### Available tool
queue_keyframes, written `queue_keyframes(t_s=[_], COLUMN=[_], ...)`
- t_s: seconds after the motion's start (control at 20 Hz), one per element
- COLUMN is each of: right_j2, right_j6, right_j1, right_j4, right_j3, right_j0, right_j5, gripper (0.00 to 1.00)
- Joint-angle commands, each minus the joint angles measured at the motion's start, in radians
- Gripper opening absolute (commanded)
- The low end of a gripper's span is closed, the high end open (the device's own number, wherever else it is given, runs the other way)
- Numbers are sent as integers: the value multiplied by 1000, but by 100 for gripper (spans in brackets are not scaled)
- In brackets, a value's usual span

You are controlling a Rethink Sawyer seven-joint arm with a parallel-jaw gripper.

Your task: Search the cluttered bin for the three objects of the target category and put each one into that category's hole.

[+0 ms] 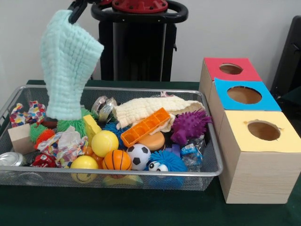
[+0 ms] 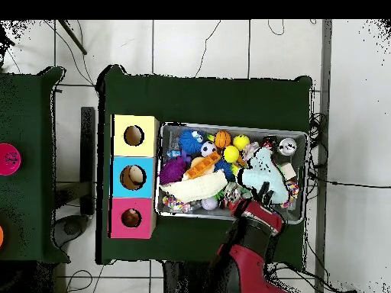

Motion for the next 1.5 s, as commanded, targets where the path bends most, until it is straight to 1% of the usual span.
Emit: queue_keyframes(t_s=[0.05, 0.2, 0.35, 0.5, 0.55, 0.7, 0.75, 0.8, 0.9, 1.05, 1.4, 1.5], right_j2=[5, 9, 5, 16, 33, 62, 67, 79, 86, 84, 84, 88], right_j6=[113, 117, 115, 120, 136, 139, 133, 151, 159, 156, 155, 160], right_j1=[97, 117, 114, 87, 82, 43, 32, 24, 7, -17, -22, -40], right_j4=[-77, -88, -98, -146, -168, -248, -261, -271, -278, -277, -263, -264], right_j3=[-103, -113, -115, -130, -134, -164, -172, -176, -187, -189, -185, -173], right_j0=[-62, -77, -92, -120, -135, -155, -156, -165, -169, -165, -146, -132], right_j5=[-152, -171, -178, -131, -133, -60, -38, -52, -65, -40, -49, -25], gripper=[0, 0, 0, 0, 100, 100, 100, 100, 100, 100, 100, 100])
